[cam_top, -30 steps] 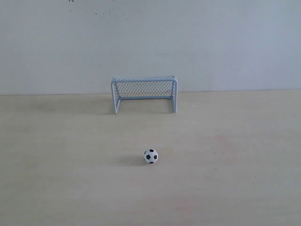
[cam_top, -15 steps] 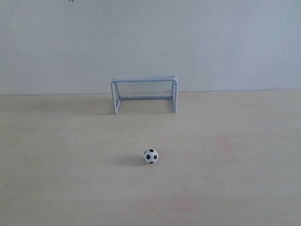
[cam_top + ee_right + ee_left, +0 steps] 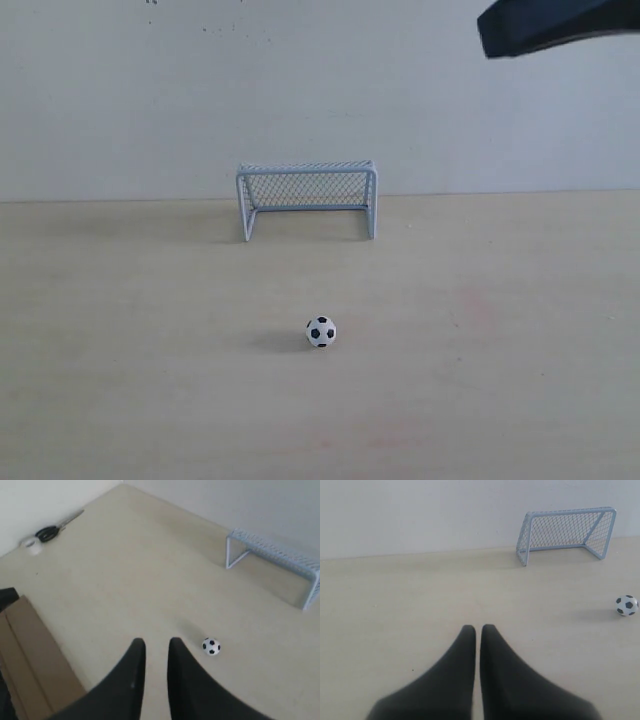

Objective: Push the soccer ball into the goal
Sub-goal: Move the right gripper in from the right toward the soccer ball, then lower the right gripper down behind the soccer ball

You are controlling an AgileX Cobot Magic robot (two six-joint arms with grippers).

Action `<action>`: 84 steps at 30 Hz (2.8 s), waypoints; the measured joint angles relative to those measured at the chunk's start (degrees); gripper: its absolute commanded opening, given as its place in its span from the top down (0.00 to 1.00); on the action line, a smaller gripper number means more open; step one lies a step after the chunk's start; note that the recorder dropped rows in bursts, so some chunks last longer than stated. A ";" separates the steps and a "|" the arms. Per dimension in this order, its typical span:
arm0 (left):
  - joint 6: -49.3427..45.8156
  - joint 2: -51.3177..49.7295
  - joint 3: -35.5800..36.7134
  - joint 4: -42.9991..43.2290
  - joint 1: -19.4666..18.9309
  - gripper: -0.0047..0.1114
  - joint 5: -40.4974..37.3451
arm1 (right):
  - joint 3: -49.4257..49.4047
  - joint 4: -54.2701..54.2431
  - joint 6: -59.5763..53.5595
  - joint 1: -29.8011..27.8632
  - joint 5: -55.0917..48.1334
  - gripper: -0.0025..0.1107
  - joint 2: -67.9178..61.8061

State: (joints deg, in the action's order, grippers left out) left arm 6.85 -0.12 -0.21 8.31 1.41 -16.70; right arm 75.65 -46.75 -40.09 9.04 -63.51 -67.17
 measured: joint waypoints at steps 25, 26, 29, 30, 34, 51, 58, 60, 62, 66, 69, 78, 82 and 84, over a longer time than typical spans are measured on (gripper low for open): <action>0.00 0.00 0.00 0.00 0.00 0.92 0.00 | 0.82 28.35 -18.28 22.68 7.96 0.98 -31.62; 0.00 0.00 0.00 0.00 0.00 0.92 0.00 | 0.82 28.35 -21.65 22.85 8.09 0.98 -33.44; 0.00 0.00 0.00 0.00 0.00 0.92 0.00 | 0.82 28.81 -26.94 22.85 11.00 0.98 -37.75; 0.00 0.00 0.00 0.00 0.00 0.92 0.00 | 0.82 28.58 -29.07 22.85 12.32 0.98 -39.13; 0.00 0.00 0.00 0.00 0.00 0.92 0.00 | 0.82 27.01 -31.68 22.85 17.97 0.98 -43.87; 0.00 0.00 0.00 0.00 0.00 0.92 0.00 | 14.92 28.78 -32.25 22.94 5.73 0.98 -53.14; 0.00 0.00 0.00 0.00 0.00 0.92 0.00 | 13.47 26.68 -39.21 22.94 10.20 0.98 -56.90; 0.00 0.00 0.00 0.00 0.00 0.92 0.00 | 13.47 26.41 -39.73 22.94 10.55 0.98 -57.93; 0.00 0.00 0.00 0.00 0.00 0.92 0.00 | 13.47 26.17 -40.00 22.94 10.63 0.98 -58.43; 0.00 0.00 0.00 0.00 0.00 0.92 0.00 | 13.47 26.17 -40.25 22.94 11.02 0.98 -58.79; 0.00 0.00 0.00 0.00 0.00 0.92 0.00 | 13.47 26.17 -40.25 22.94 11.48 0.98 -58.88; 0.00 0.00 0.00 0.00 0.00 0.92 0.00 | 13.47 25.95 -40.25 22.94 12.05 0.98 -58.88; 0.00 0.00 0.00 0.00 0.00 0.92 0.00 | 13.47 25.95 -40.25 22.94 12.56 0.98 -58.88; 0.00 0.00 0.00 0.00 0.00 0.92 0.00 | 13.47 25.95 -40.36 22.94 13.91 0.98 -59.02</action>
State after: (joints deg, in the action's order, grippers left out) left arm 6.85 -0.12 -0.21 8.31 1.41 -16.70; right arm 89.12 -20.79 -80.45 31.98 -49.61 -126.18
